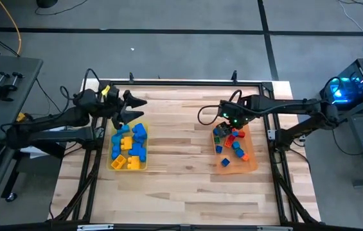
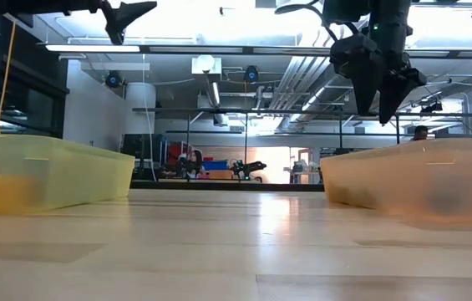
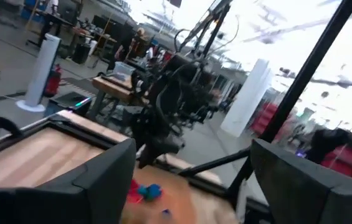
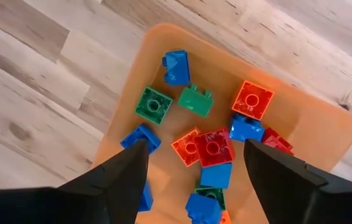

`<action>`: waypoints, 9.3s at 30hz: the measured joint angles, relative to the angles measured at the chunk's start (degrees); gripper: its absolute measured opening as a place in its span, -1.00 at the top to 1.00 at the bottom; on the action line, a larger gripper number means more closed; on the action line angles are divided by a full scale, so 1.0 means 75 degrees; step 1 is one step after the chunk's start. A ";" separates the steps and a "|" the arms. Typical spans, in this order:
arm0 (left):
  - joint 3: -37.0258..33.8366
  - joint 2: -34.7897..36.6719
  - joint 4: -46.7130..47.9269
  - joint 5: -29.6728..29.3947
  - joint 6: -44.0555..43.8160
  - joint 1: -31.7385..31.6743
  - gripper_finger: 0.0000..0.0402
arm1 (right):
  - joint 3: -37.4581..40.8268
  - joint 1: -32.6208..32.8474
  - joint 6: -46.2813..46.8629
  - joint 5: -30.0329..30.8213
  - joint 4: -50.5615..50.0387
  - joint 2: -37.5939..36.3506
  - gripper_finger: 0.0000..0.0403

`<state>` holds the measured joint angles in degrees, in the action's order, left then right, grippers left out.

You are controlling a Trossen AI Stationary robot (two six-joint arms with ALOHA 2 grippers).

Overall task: Sort blocks by size
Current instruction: Return to Home Position

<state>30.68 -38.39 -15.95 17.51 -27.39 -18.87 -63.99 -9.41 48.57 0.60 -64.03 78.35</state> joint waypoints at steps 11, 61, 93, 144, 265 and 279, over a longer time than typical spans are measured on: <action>-0.1799 0.1129 -0.2020 -0.1358 0.0169 0.0407 0.57 | 0.0000 -0.0012 -0.0079 -0.0270 0.0570 0.0000 -0.30; -0.3998 0.3398 -0.1224 -0.2511 -0.0864 0.0888 0.99 | 0.8459 0.0859 -0.1709 -0.0462 1.4313 -0.6246 0.98; -0.3995 0.5094 0.2044 -0.2424 -0.0864 0.1168 0.99 | 0.8454 0.1096 -0.1505 -0.0702 0.8740 -0.9399 1.00; -0.4001 0.4907 0.2066 -0.2423 -0.0864 0.1168 0.98 | 0.8463 0.1507 -0.4895 -0.0350 0.8702 -1.0372 1.00; -0.4001 0.4907 0.2066 -0.2421 -0.0864 0.1168 0.98 | 0.8463 0.1507 -0.4884 -0.0358 0.8681 -1.0340 1.00; -0.4001 0.4906 0.2065 -0.2421 -0.0864 0.1168 0.98 | 0.8463 0.1505 -0.4885 -0.0358 0.8683 -1.0341 1.00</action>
<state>0.67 -1.59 -0.46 -0.64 -33.87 -10.11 -0.51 1.88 11.93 -2.09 1.09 0.79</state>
